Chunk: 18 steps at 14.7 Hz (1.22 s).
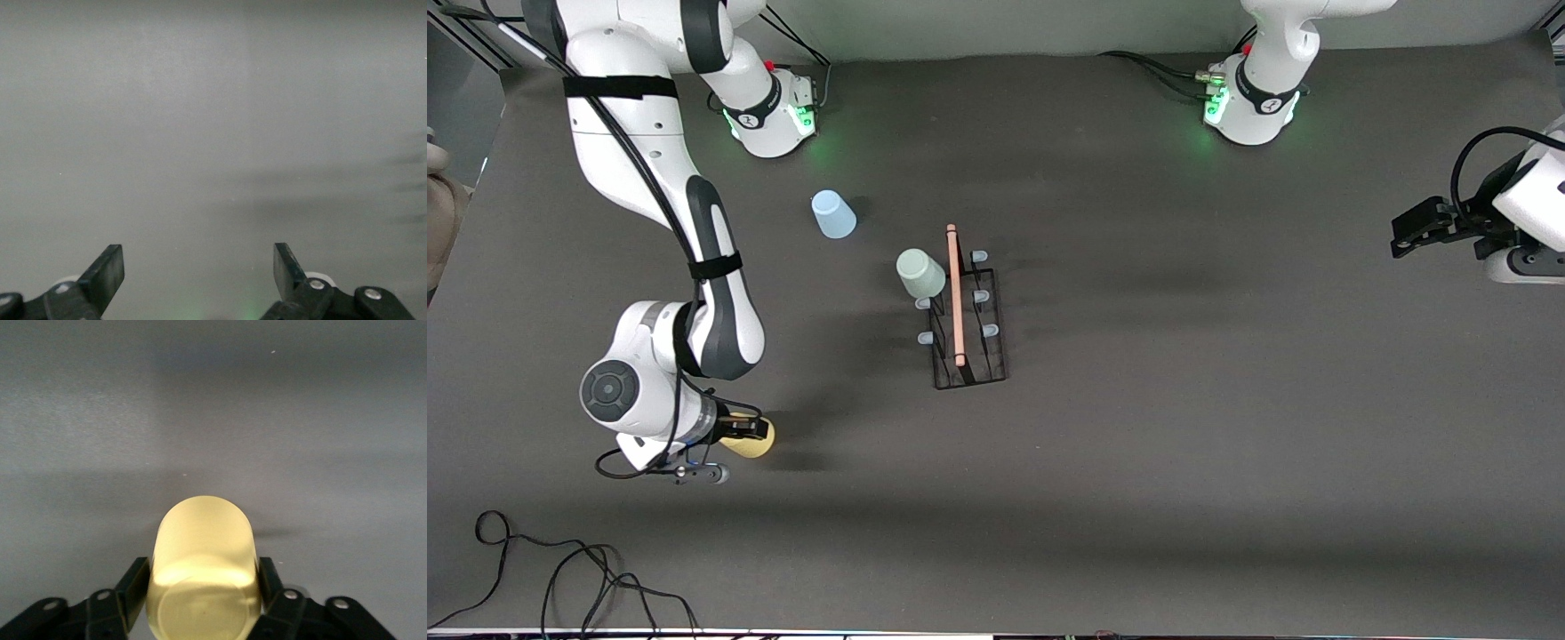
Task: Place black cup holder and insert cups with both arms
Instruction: 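Release the green cup and grasp the yellow cup with the right gripper, then place the yellow cup onto a holder peg with the right gripper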
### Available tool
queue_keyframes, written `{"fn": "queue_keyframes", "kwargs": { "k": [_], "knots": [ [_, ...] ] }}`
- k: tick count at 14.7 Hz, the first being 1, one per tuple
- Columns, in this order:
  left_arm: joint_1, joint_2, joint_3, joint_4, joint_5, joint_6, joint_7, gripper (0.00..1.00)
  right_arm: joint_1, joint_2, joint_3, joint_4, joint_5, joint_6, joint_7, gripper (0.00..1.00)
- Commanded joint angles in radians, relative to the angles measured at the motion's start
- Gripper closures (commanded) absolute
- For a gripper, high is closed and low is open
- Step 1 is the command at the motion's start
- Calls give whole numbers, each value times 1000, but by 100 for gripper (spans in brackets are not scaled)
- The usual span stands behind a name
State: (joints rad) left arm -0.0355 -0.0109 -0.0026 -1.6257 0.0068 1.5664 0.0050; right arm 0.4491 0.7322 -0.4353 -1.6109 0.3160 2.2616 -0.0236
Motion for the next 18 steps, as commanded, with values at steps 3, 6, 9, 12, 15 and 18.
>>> {"fn": "queue_keyframes", "kwargs": {
  "k": [3, 6, 9, 12, 15, 18],
  "knots": [
    [0, -3, 0, 6, -10, -12, 9, 0, 3, -66, 9, 26, 54, -129, -29, 59],
    [0, -3, -2, 6, -8, -12, 9, 0, 71, -166, 9, 19, 60, -278, -12, 70],
    [-1, -4, -2, 7, -8, -12, 10, 0, 201, -209, 6, 32, 55, -286, 172, 73],
    [-4, -4, -2, 9, -4, -14, 10, 0, 330, -234, 1, 56, 41, -289, 354, 74],
    [-7, -4, -5, 10, -4, -14, 9, 0, 422, -238, -2, 66, 40, -283, 529, 74],
    [-6, -4, -5, 10, -2, -16, 10, 0, 444, -217, -2, 65, 40, -274, 536, 74]
  ]
}}
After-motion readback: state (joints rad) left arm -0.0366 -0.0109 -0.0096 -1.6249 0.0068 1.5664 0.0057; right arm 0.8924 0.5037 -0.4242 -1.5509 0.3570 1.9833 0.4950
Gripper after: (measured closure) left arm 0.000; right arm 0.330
